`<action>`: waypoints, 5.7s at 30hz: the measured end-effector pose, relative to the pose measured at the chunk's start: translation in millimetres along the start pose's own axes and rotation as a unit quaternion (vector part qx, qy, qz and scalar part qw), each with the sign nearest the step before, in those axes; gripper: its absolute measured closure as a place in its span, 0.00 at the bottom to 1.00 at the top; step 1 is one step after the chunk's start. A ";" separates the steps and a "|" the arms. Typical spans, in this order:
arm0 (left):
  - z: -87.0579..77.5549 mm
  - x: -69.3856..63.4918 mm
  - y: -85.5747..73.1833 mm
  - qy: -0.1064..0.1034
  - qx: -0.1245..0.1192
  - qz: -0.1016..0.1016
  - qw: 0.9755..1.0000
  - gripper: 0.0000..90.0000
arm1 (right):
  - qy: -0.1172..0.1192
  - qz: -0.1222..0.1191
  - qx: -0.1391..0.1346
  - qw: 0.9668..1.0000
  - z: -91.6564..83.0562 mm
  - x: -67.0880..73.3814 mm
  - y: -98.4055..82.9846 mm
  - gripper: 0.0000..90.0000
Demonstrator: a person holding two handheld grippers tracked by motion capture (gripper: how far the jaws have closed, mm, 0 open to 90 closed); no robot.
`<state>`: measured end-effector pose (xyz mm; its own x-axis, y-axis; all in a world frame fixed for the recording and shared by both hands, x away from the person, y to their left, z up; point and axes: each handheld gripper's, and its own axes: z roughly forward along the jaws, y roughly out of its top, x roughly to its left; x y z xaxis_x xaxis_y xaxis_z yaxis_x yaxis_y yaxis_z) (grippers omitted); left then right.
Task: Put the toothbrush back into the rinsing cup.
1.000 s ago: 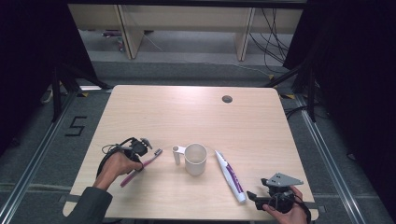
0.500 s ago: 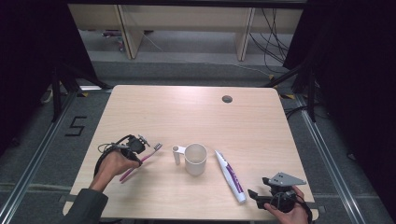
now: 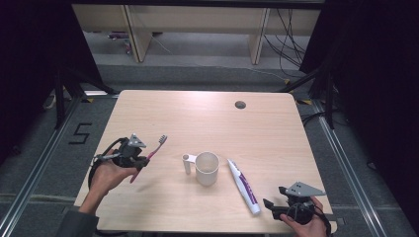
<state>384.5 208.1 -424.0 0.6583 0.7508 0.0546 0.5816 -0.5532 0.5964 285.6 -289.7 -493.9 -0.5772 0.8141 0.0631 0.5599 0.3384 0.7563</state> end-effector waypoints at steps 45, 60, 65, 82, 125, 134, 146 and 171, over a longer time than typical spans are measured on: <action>-4.1 -40.7 -1.1 -0.012 -0.301 -0.079 0.950 0.93 | -0.010 -0.004 -0.004 1.000 -1.1 -1.5 0.4 0.29; -2.8 -54.2 18.7 -0.039 -0.360 -0.074 0.929 0.93 | -0.008 -0.003 -0.003 1.000 -1.4 -1.1 0.7 0.29; -0.1 -58.3 23.1 -0.036 -0.363 -0.062 0.929 0.92 | -0.010 -0.006 -0.003 1.000 -1.0 -1.6 0.5 0.29; 17.8 -65.3 44.9 -0.037 -0.379 -0.060 0.923 0.92 | -0.004 -0.002 -0.004 1.000 -1.2 -0.9 0.8 0.29; 54.9 -76.6 12.2 -0.033 -0.319 -0.035 0.946 0.92 | -0.006 -0.007 -0.003 1.000 -0.8 -0.2 0.6 0.29; 56.8 -77.8 10.2 -0.035 -0.311 -0.039 0.949 0.90 | -0.006 -0.008 -0.004 1.000 -0.9 -0.4 0.7 0.29; 53.5 -75.0 7.6 -0.040 -0.310 -0.039 0.949 0.79 | -0.002 -0.005 -0.002 1.000 -0.5 0.1 0.6 0.29; 17.5 -74.7 -5.0 -0.060 -0.301 -0.085 0.948 0.30 | -0.007 0.002 -0.005 1.000 -0.2 1.7 1.0 0.29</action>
<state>340.8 148.5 -445.1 0.6498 0.7444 -0.1538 0.3303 -0.0943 0.9391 285.0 -288.1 -492.9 -0.5662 0.8223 0.0575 0.5569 0.3302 0.7622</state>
